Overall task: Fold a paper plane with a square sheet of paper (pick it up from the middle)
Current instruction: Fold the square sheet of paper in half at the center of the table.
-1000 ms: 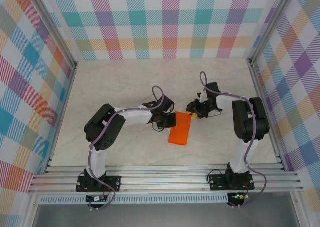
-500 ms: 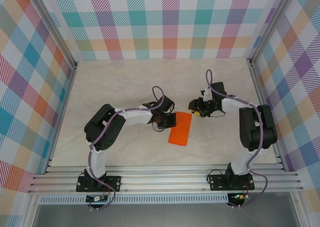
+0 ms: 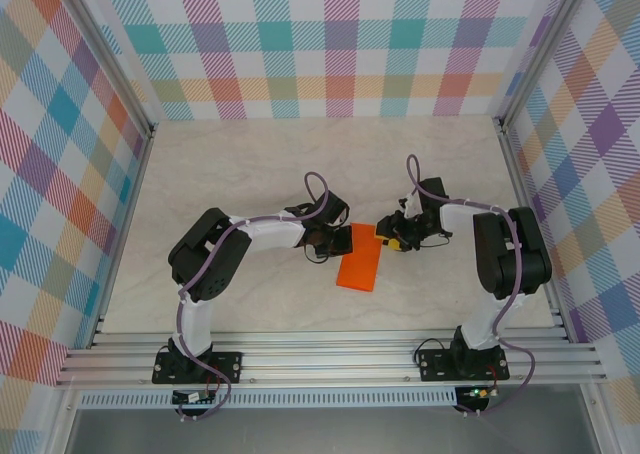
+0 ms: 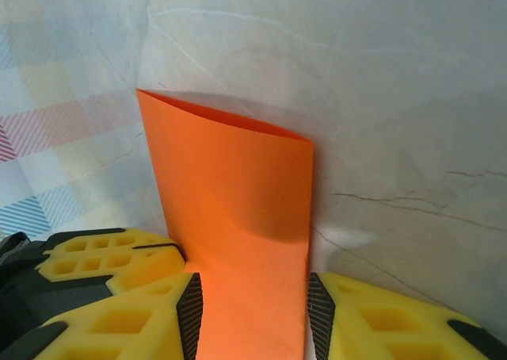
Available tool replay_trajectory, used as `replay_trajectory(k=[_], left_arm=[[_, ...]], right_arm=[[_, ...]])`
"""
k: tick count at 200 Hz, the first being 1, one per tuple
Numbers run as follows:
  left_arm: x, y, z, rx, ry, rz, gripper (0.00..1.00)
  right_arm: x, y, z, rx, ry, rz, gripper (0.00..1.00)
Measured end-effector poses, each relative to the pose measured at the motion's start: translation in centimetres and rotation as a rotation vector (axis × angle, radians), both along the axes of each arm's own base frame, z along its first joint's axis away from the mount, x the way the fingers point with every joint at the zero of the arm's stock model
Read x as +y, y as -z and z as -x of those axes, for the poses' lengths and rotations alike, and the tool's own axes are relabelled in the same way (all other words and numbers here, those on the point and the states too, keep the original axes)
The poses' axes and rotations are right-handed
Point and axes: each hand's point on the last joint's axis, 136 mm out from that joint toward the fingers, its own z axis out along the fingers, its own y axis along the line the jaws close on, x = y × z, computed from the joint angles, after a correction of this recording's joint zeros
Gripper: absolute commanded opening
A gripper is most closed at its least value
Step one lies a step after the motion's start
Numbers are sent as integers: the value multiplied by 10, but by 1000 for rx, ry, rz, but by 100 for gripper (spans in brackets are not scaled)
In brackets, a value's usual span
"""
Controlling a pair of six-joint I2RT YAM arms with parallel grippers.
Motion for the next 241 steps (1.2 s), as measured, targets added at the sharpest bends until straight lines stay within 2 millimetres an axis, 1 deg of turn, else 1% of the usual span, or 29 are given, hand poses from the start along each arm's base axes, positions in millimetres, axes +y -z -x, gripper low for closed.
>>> replay_trajectory(k=[36,60,74,85,133,156,182,200,217,241], left_arm=[[0,0,0,0,0,0,0],[0,0,0,0,0,0,0],[0,0,0,0,0,0,0],[0,0,0,0,0,0,0],[0,0,0,0,0,0,0],[0,0,0,-1,0,1,0],[0,0,0,-1,0,1,0],[0,0,0,0,0,1,0],[0,0,0,0,0,1,0],[0,0,0,0,1,2,0]], right_arm=[[8,-10,-2,-15,-11,-54,45],[14,-12,-2,-29,-24,-67,43],[14,-6,-1,-15,-26,-59,43],[13,3,1,7,-25,-41,43],[11,3,-1,3,-20,-23,44],[10,0,8,10,-22,-22,45],[15,-4,17,18,-42,-20,45],[21,-1,24,31,-64,-1,45],[21,5,28,42,-70,32,44],[20,7,28,43,-67,47,43]])
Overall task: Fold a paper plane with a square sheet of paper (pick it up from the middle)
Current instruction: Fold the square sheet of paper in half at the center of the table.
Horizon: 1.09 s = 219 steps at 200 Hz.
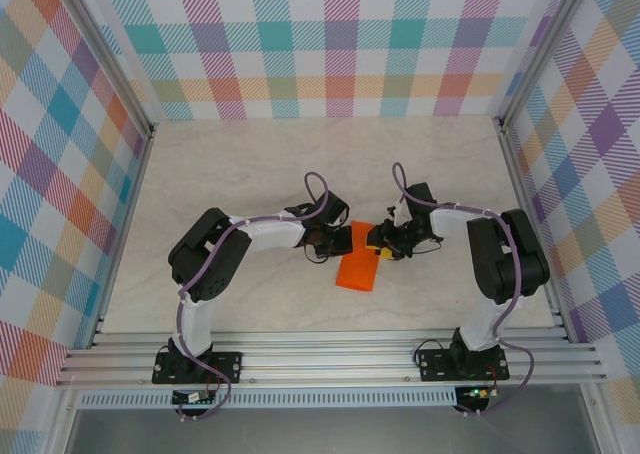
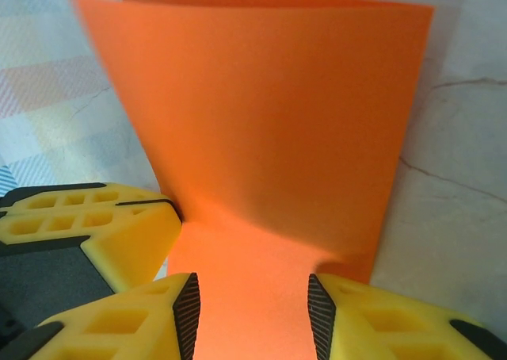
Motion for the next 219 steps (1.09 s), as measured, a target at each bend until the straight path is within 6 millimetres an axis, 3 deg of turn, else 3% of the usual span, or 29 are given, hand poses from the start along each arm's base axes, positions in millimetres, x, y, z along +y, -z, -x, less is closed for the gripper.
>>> replay_trajectory(k=[71,106,172,198,219], left_arm=[[0,0,0,-6,0,7,0],[0,0,0,-4,-2,8,0],[0,0,0,-4,-2,8,0],[0,0,0,-4,-2,8,0],[0,0,0,-4,-2,8,0]], right_arm=[[1,-12,14,-10,-14,-27,45],[3,-2,32,24,-36,-38,45],[2,-11,41,8,-48,-31,46],[14,-28,48,-26,-85,-56,46],[22,-27,55,-19,-104,-63,46]])
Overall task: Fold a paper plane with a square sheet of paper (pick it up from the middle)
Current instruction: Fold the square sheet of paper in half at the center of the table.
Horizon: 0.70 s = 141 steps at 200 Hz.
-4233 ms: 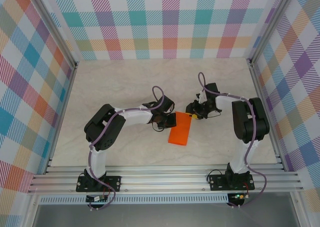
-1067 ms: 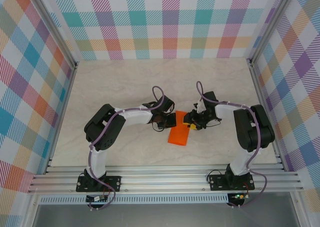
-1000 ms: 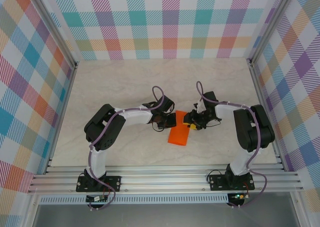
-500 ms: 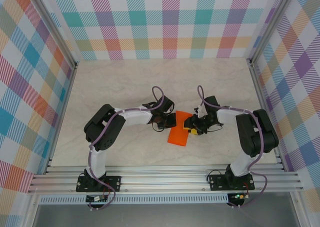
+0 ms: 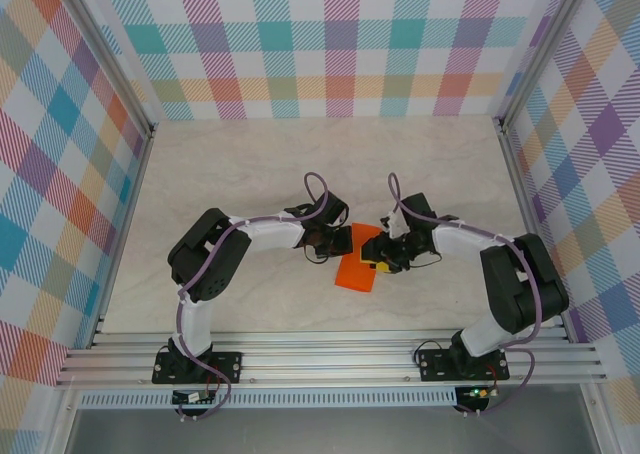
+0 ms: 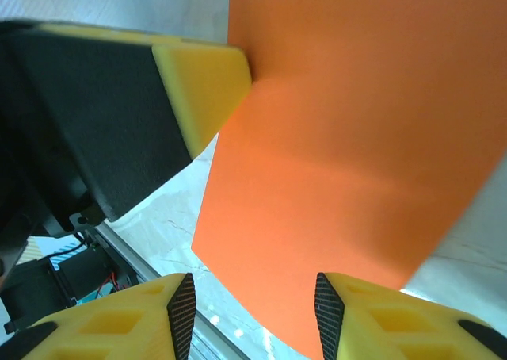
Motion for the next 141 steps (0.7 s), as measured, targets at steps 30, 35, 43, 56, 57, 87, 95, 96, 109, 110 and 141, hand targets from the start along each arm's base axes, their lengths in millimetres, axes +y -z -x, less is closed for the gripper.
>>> replay_trajectory(k=[30,35,43,56,57,87,95,96,109,110,141], left_arm=[[0,0,0,0,0,0,0],[0,0,0,0,0,0,0],[0,0,0,0,0,0,0],[0,0,0,0,0,0,0],[0,0,0,0,0,0,0],[0,0,0,0,0,0,0],[0,0,0,0,0,0,0],[0,0,0,0,0,1,0],[0,0,0,0,0,1,0],[0,0,0,0,0,1,0],[0,0,0,0,0,1,0]], right_arm=[[-2,22,17,70,-5,28,46],[-3,25,19,81,-4,31,46],[-3,24,19,77,-3,29,46],[-3,24,19,76,2,33,47],[-3,24,18,75,2,33,47],[0,10,25,43,-2,26,47],[2,6,26,30,-6,18,47],[2,5,27,30,-6,18,47],[4,3,30,22,-14,12,47],[5,3,30,23,-14,11,47],[6,21,50,81,-34,37,47]])
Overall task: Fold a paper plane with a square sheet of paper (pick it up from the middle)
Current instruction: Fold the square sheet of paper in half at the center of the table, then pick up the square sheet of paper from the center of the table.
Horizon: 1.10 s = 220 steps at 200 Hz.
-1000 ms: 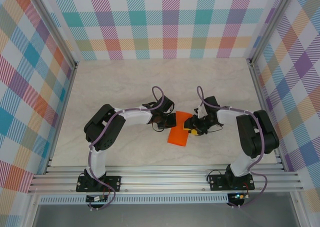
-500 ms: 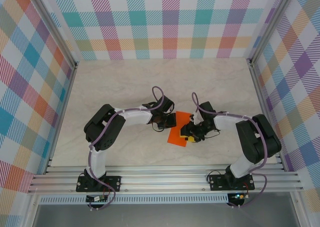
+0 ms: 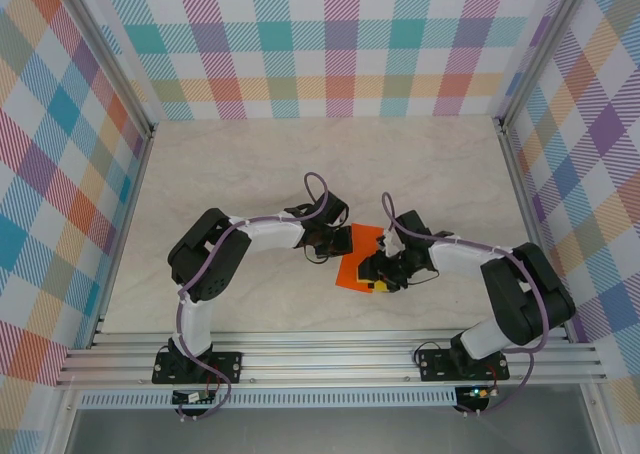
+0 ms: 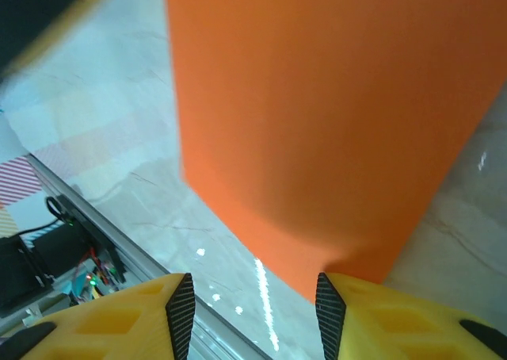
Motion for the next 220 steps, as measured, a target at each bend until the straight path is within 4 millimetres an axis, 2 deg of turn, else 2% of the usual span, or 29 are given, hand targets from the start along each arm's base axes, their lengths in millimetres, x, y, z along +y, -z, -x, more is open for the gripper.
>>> replay_trajectory(k=[9,54,72,102,111,126,150,169,178,199,220], left_arm=[[0,0,0,0,0,-1,0],[0,0,0,-1,0,0,0],[0,-1,0,-1,0,0,0],[3,-2,3,1,-1,-6,0],[7,-3,6,4,-6,-20,2],[18,-4,12,1,-27,-51,16],[35,-19,17,-44,-78,-68,32],[45,-35,13,-90,-127,-68,34],[47,-41,11,-112,-144,-67,36],[54,-46,10,-136,-172,-72,40],[61,-39,15,-123,-184,-86,45]], right_arm=[[-1,6,5,15,-6,10,47],[-2,2,7,0,-4,15,49],[-4,0,8,-8,-5,22,47],[-18,5,7,-16,12,125,52],[-24,-2,1,-57,31,158,56],[-35,-19,-15,-148,84,196,64],[-48,-45,-54,-242,157,233,65],[-47,-42,-84,-231,165,268,65],[-44,-35,-91,-216,157,279,65],[-42,-17,-96,-160,145,306,65],[-40,-7,-98,-127,132,316,64]])
